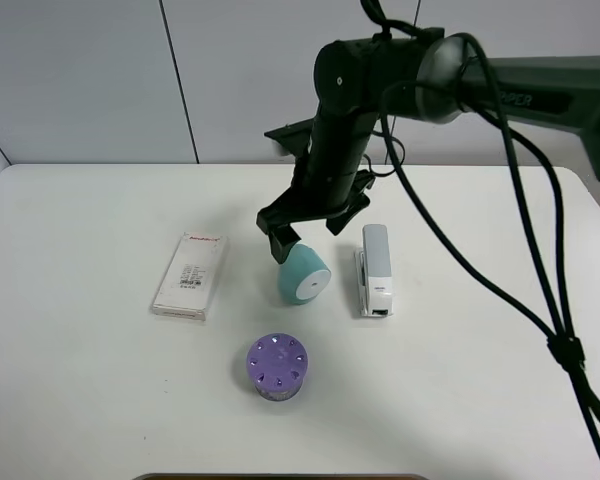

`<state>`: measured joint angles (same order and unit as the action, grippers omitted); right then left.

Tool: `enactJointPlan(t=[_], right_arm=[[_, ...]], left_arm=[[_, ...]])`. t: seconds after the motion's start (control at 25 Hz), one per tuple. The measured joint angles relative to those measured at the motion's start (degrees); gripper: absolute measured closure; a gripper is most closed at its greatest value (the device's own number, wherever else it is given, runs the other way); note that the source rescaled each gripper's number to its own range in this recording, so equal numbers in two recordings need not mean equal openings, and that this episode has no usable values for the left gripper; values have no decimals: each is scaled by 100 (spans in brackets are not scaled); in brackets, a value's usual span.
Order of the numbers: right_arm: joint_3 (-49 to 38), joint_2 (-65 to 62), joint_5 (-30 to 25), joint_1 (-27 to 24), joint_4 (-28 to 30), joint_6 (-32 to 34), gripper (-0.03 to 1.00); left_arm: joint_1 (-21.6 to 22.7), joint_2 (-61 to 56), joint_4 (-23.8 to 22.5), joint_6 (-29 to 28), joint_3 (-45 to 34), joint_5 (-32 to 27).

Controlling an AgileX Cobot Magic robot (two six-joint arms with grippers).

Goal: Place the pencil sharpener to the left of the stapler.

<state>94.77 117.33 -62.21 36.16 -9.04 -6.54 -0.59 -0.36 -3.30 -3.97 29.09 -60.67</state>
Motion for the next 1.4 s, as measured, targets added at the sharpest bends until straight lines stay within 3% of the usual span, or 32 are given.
enactJointPlan(t=[0.4,1.2,1.4], right_arm=[[0,-1576,-726,0,228,47,6],[0,-3868,-772,1,1140,300,6],[-707,-4653,-770,1,1630,300,6]], left_arm=[[0,0,0,0,0,0],[0,0,0,0,0,0],[0,0,0,0,0,0]])
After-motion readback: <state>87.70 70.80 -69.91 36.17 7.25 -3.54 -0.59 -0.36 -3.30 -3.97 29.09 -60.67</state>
